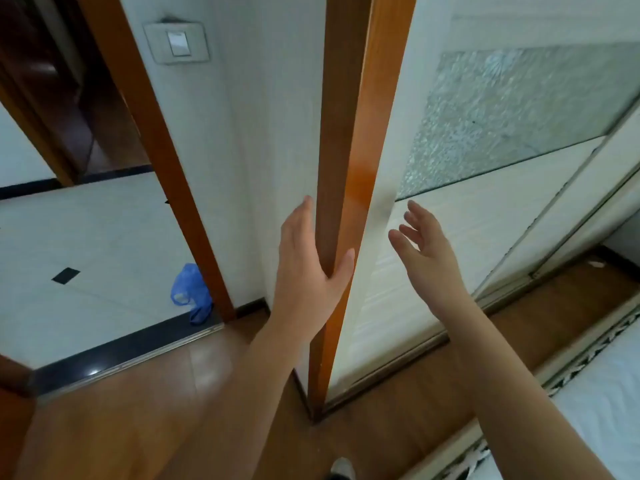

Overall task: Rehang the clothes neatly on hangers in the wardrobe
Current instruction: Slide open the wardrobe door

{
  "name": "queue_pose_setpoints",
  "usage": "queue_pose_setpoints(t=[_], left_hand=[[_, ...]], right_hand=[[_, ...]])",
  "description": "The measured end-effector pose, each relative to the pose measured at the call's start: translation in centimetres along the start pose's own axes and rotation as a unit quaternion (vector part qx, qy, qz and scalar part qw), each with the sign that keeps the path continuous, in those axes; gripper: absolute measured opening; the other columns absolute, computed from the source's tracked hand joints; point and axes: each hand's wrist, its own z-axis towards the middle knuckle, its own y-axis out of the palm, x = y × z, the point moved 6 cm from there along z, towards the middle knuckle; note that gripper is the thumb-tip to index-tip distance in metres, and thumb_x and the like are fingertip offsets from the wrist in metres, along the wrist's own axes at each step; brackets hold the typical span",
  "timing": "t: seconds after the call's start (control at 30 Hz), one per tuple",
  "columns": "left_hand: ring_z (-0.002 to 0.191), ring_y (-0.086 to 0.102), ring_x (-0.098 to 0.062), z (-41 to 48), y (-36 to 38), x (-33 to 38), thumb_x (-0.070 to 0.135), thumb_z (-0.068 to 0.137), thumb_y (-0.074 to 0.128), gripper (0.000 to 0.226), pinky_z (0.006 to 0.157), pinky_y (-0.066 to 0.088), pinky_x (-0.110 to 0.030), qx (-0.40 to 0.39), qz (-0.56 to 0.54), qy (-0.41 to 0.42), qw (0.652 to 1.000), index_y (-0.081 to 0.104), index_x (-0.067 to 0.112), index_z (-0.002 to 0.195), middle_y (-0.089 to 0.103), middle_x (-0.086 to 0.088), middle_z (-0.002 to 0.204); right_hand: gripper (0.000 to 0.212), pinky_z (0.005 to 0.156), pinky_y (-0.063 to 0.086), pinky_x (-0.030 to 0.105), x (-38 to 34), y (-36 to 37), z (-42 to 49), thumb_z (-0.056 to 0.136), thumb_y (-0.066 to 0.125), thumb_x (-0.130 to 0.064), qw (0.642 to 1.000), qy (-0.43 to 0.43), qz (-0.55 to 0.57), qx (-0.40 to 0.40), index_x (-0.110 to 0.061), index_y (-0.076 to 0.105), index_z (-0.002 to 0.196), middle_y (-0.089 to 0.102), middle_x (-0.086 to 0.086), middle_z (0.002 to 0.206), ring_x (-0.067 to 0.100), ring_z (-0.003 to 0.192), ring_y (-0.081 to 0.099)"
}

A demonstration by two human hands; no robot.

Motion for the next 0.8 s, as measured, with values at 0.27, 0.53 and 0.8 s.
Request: queue_pose_setpoints(t=[0.27, 0.53, 0.8], left_hand=[[0.130, 0.039, -0.018, 3.3, 2.1, 1.2, 0.055, 0.080, 0.050, 0.079, 0.103, 0.043, -0.036, 0.013, -0.034, 0.046, 0.998, 0.021, 0.016, 0.142, 0.034, -0.008, 0.143], [0.123, 0.046, -0.027, 3.1, 3.2, 1.2, 0.062, 0.079, 0.043, 0.076, 0.090, 0.052, -0.048, 0.071, -0.023, 0.040, 0.996, 0.013, 0.024, 0.139, 0.041, -0.012, 0.138], [0.118, 0.049, -0.029, 3.2, 3.2, 0.7, 0.053, 0.080, 0.048, 0.072, 0.086, 0.053, -0.048, 0.070, -0.052, 0.048, 0.995, 0.016, 0.024, 0.137, 0.043, -0.014, 0.134]], right_hand=[[0.057, 0.106, 0.040, 0.043, -1.2, 1.3, 2.7, 0.094, 0.041, -0.032, 0.998, -0.052, 0.006, -0.033, -0.022, 0.019, 0.146, 0.048, -0.001, 0.139, 0.015, 0.126, 0.047], [0.057, 0.101, 0.045, 0.038, -0.6, 1.1, 3.8, 0.093, 0.045, -0.031, 0.997, -0.058, 0.005, -0.042, -0.030, 0.021, 0.144, 0.055, -0.007, 0.131, 0.008, 0.119, 0.053], [0.057, 0.081, 0.045, 0.020, -2.0, 0.6, 5.6, 0.079, 0.064, -0.039, 0.994, -0.026, -0.093, 0.053, -0.022, 0.043, 0.130, 0.067, -0.001, 0.112, 0.016, 0.105, 0.063]])
